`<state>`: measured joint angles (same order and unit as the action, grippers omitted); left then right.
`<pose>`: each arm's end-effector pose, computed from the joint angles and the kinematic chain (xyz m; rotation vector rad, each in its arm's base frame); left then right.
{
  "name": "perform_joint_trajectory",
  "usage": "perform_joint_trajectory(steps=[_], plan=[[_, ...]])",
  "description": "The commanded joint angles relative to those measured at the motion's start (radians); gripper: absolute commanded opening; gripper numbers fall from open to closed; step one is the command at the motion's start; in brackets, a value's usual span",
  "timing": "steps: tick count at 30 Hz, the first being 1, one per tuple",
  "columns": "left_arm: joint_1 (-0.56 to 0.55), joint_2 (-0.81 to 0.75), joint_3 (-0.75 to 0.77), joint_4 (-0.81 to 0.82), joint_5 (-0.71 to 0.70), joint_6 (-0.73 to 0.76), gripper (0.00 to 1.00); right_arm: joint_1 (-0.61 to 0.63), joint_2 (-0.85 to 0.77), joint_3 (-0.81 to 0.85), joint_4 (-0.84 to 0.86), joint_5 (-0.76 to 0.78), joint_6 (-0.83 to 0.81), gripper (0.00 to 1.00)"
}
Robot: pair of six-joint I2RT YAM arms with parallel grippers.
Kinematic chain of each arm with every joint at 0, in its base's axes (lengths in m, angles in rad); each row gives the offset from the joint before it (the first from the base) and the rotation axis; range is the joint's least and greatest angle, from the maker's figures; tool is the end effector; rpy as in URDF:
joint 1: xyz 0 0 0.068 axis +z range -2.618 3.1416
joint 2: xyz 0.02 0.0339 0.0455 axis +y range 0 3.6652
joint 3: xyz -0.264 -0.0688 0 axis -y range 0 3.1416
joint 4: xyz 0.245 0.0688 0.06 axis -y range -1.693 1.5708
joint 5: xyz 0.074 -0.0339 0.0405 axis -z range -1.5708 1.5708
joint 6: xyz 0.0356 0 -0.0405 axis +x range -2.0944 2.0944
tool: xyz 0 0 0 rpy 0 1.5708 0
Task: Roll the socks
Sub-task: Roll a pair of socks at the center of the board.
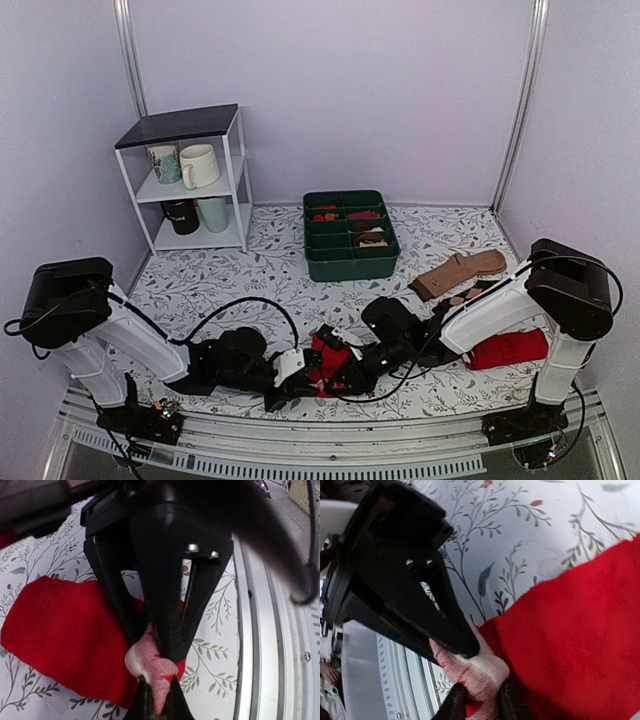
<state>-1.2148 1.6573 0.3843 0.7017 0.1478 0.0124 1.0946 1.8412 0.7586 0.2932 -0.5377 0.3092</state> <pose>0.0871 -0.2492 0.1008 1.3756 1.7945 -0.8356 0.1360 0.3035 0.1054 -1.2686 2.2911 1.2395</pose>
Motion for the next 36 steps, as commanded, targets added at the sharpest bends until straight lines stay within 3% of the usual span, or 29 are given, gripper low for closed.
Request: perform_joint_trajectory(steps=[1,5,12,20,26,33,36], plan=[[0.075,0.068,0.07,-0.166,0.253,-0.066,0.0,0.013,-0.031,-0.077,-0.219,0.143,0.002,0.3],[0.131,0.125,0.126,-0.282,0.386,-0.091,0.0,0.012,-0.198,-0.13,-0.191,0.234,-0.021,0.4],[0.159,0.161,0.168,-0.344,0.42,-0.091,0.0,-0.021,-0.413,-0.188,-0.176,0.39,-0.006,0.58],[0.158,0.165,0.176,-0.347,0.419,-0.09,0.0,-0.144,-0.247,-0.031,-0.239,0.24,0.047,0.62],[0.159,0.167,0.172,-0.334,0.408,-0.092,0.0,-0.154,-0.121,0.054,-0.265,0.241,0.083,0.63],[0.159,0.169,0.162,-0.321,0.407,-0.094,0.0,-0.156,-0.081,0.071,-0.306,0.289,0.097,0.63],[0.161,0.17,0.162,-0.324,0.401,-0.099,0.0,-0.155,-0.045,0.086,-0.297,0.25,0.088,0.52]])
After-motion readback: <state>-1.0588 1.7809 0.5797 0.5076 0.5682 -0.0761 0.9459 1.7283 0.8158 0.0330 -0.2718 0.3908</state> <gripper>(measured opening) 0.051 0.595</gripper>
